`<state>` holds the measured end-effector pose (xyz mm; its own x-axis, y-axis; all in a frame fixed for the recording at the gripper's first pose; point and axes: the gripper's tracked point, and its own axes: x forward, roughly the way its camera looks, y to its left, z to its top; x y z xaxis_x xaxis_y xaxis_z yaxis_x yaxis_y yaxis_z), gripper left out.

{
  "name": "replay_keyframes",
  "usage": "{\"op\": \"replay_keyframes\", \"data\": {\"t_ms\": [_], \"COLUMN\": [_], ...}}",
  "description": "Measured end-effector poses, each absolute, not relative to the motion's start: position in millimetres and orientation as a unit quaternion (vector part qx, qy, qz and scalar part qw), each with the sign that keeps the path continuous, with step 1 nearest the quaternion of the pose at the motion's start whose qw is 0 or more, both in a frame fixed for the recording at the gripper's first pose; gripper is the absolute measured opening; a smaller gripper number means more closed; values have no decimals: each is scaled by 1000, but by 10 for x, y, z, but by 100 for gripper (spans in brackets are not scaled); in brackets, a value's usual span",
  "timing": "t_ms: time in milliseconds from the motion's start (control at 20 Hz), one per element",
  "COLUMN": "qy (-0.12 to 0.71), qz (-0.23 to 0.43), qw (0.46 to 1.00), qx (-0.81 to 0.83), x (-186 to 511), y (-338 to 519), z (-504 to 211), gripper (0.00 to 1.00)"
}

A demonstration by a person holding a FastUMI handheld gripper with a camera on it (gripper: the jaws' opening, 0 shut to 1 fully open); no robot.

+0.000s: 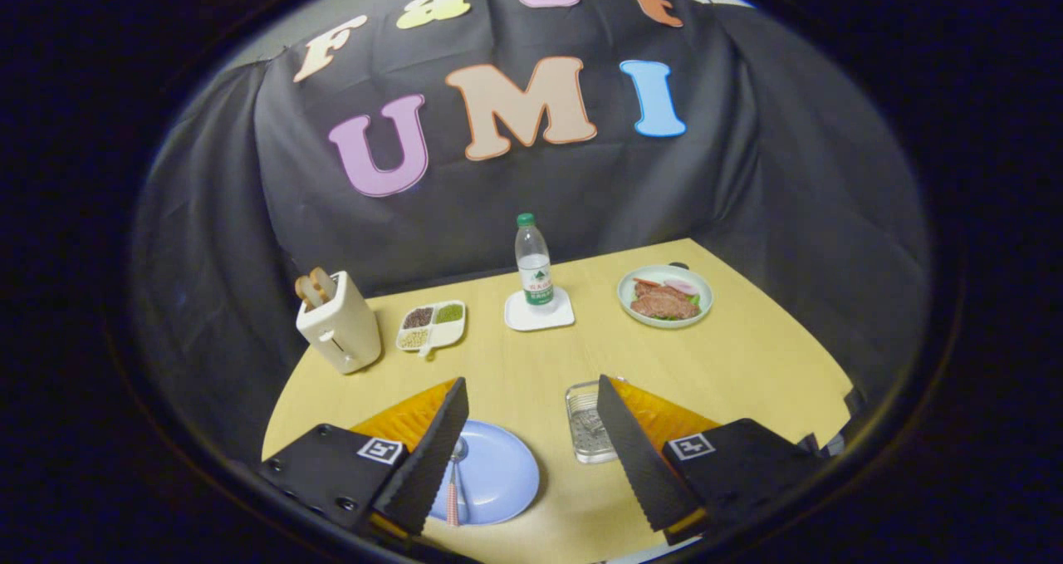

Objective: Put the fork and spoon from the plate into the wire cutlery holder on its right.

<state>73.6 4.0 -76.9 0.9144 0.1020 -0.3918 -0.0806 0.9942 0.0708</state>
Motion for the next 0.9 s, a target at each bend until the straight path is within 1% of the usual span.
{"op": "replay_keyframes", "data": {"t_ms": [100,300,600,900], "qy": [189,191,238,274], "qz": [31,31,77,100], "qw": [981,981,968,957], "qx": [27,23,16,-5], "x": [580,292,-10,-18], "y": [105,371,826,1054], "z": [-900,-1312,-2097,-2558], "gripper": [99,99,99,98]}}
